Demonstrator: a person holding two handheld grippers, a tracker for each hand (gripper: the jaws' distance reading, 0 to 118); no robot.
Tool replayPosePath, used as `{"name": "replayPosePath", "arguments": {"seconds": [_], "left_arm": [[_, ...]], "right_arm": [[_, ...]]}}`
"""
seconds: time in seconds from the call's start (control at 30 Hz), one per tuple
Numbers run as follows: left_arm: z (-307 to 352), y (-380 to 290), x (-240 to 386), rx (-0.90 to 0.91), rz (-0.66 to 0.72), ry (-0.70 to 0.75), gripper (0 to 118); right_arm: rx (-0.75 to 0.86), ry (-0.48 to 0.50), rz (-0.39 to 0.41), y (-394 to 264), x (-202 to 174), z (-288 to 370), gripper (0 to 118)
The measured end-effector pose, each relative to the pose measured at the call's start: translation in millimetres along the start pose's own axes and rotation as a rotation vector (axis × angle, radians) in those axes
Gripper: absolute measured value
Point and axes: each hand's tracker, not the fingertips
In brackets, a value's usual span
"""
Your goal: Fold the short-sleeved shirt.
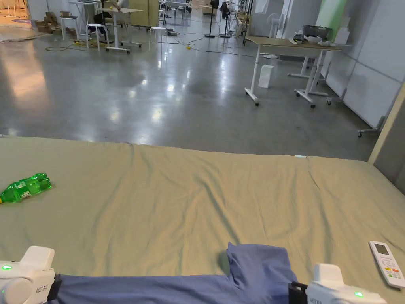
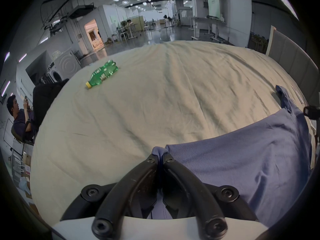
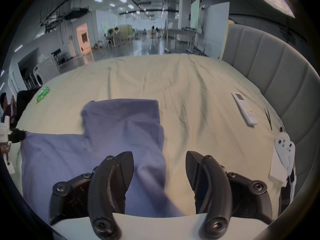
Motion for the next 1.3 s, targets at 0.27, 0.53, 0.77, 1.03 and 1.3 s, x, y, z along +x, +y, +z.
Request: {"name": "replayPosePath", "arguments": {"seconds": [0.27, 0.53, 0.77, 1.03, 1.3], "left_arm": [[17.7, -2.7, -3.6, 0.036, 0.033, 0.008, 4], [26.8, -8.1, -1.1, 0.044, 0.059, 0.016, 4], [57.1, -12.0, -0.6, 0.107, 0.063, 0.024, 4], [135.6, -6.0, -14.4, 0.266, 0.088, 0.032, 4], [231.6, 14.9, -37.0, 0.44, 0.123, 0.051, 5]], "right_arm": [[-0.227, 0.017, 0.007, 20.0, -7.1, -67.6, 64], [-0.167, -0.036, 0.126, 19.8, -32.7, -53.0, 6], [0.012, -0.005, 0.115, 19.4, -28.6, 1.5, 5], [0.273, 0.028, 0.061, 27.6, -22.3, 115.2, 5], [0.475, 0.013, 0.074, 50.2, -7.1, 218.0, 5]]}}
